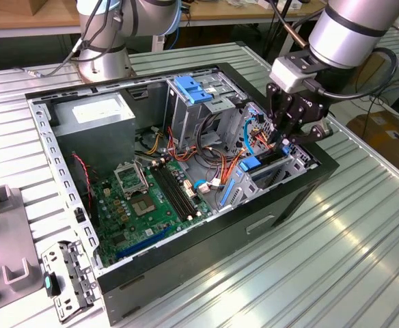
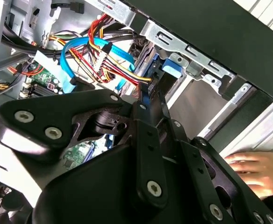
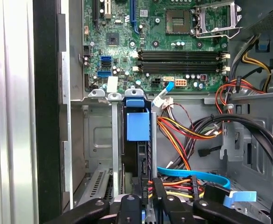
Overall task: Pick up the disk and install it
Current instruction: 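Insert the first disk wire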
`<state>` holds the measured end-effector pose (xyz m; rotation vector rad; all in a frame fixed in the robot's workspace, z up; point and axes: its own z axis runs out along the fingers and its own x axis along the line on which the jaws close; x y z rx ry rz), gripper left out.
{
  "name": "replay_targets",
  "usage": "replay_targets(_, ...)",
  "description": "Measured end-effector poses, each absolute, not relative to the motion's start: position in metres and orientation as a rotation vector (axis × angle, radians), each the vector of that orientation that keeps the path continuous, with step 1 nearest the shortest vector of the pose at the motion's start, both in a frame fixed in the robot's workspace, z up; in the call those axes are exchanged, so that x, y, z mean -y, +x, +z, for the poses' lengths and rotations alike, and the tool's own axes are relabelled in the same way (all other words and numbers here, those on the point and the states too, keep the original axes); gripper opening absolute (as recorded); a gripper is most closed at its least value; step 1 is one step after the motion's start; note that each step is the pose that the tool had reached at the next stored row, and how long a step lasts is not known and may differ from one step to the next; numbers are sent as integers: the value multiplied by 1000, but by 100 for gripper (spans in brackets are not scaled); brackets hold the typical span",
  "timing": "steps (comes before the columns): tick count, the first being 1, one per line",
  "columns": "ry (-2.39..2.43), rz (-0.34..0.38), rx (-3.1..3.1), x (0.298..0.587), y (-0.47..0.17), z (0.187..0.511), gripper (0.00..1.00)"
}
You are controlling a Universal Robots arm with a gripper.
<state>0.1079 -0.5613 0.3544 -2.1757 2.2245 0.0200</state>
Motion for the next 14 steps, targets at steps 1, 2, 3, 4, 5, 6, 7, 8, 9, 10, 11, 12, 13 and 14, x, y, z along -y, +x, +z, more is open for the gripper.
replay_targets(1, -2176, 20, -2225, 561, 108, 354, 24)
replay_targets(2, -2176, 20, -2225, 561, 108, 355, 23)
replay_targets(3, -2176, 20, -2225, 561, 108, 355, 16)
replay_targets(4, -2176, 20, -2225, 561, 108, 355, 11)
replay_targets(5, -2176, 20, -2225, 561, 108, 355, 11)
replay_targets(6, -2176, 20, -2225, 561, 108, 355, 11)
replay_targets(7, -2176, 20, -2225, 561, 108, 355, 11)
replay_targets(8, -2176, 20, -2225, 561, 108, 355, 11)
replay_targets(9, -2176, 20, -2225, 561, 108, 355, 11)
replay_targets(10, -2176, 20, -2225, 561, 108, 355, 11)
replay_targets(11, -2176, 20, -2225, 561, 108, 355, 11)
replay_targets(12, -2176, 20, -2225, 561, 108, 355, 11)
replay_targets(13, -2176, 20, -2225, 561, 108, 355, 11)
replay_targets(14, -2176, 20, -2225, 561, 108, 355, 11)
